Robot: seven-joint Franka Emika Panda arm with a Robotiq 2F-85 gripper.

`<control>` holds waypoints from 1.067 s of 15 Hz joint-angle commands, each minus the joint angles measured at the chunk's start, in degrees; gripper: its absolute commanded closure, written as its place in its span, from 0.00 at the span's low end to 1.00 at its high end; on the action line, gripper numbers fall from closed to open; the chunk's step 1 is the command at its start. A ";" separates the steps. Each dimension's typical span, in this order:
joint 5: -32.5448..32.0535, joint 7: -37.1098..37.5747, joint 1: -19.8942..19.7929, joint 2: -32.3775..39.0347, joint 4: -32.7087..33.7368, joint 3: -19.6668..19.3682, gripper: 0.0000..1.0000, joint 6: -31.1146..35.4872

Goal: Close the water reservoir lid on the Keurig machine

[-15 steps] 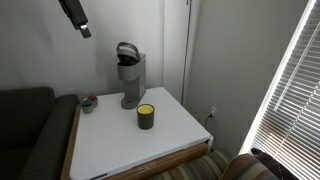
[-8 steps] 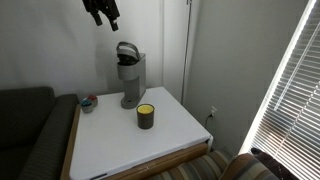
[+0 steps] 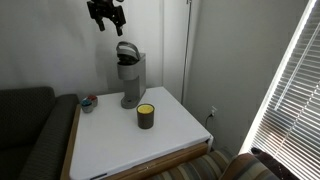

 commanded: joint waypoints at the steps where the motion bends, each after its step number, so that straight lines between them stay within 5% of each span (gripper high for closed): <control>1: 0.04 1.06 0.87 -0.43 -1.17 -0.73 0.00 1.42; 7: -1.25 1.32 2.65 5.55 4.65 -0.37 0.00 7.55; 15: -4.74 -8.27 4.12 18.63 24.98 0.33 0.00 3.09; 16: -4.71 -8.75 4.31 20.20 27.53 0.33 0.25 3.22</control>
